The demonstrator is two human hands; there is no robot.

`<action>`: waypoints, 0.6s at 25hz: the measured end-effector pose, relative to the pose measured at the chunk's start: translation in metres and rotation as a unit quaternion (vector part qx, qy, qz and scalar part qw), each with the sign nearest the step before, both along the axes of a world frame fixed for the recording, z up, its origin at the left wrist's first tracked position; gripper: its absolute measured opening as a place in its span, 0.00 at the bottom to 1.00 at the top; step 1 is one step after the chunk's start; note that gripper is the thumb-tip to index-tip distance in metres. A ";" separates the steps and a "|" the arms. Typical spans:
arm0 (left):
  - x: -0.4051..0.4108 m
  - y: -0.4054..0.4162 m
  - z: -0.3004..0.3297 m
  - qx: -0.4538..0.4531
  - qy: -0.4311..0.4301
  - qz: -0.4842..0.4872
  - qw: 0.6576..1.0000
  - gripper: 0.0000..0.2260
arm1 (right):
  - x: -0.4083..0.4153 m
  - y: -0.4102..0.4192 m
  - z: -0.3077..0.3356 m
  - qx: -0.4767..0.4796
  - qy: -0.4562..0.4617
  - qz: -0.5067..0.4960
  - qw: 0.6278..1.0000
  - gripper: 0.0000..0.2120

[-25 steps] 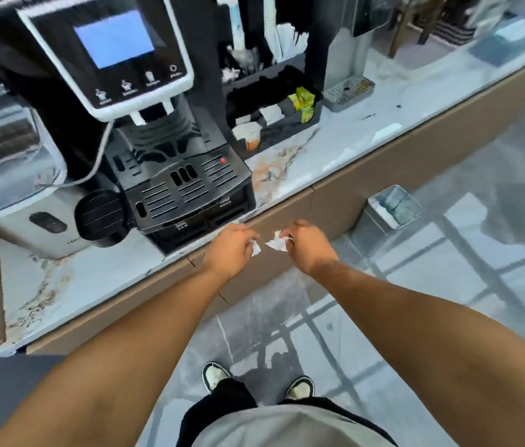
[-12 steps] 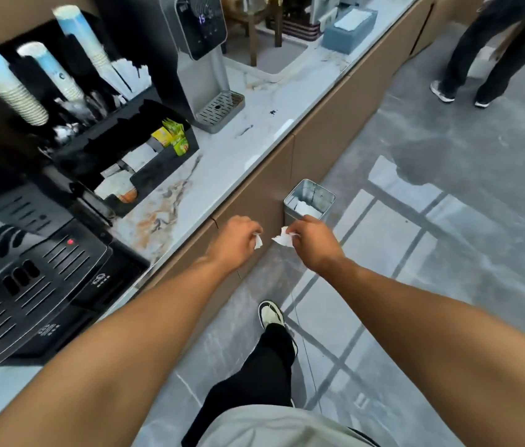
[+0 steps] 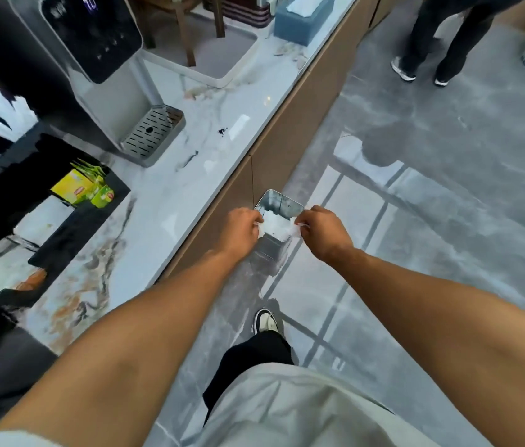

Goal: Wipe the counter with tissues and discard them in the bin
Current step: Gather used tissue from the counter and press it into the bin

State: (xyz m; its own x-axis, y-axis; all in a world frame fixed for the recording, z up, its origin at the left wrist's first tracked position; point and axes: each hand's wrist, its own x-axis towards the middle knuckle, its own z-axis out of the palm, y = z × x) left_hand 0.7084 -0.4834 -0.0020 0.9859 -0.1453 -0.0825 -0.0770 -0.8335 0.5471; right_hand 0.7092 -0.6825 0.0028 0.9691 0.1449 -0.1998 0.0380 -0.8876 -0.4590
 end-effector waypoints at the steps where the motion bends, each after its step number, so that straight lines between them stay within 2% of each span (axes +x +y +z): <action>1: 0.014 -0.004 0.002 -0.007 0.004 0.010 1.000 0.12 | 0.014 -0.004 -0.001 -0.005 0.002 0.000 1.000 0.13; 8: 0.091 -0.015 -0.003 -0.017 0.055 0.048 0.997 0.11 | 0.098 -0.024 -0.012 -0.018 0.030 0.020 0.999 0.12; 15: 0.156 -0.042 -0.023 -0.027 0.089 0.132 0.987 0.11 | 0.195 -0.048 -0.045 -0.040 0.089 0.114 0.989 0.14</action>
State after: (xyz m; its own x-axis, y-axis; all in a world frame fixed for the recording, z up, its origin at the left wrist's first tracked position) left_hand 0.8640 -0.5252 -0.0249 0.9604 0.1060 -0.2578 0.2409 -0.7809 0.5763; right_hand 0.9043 -0.7301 -0.0425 0.8611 0.3330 -0.3841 0.1670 -0.8989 -0.4050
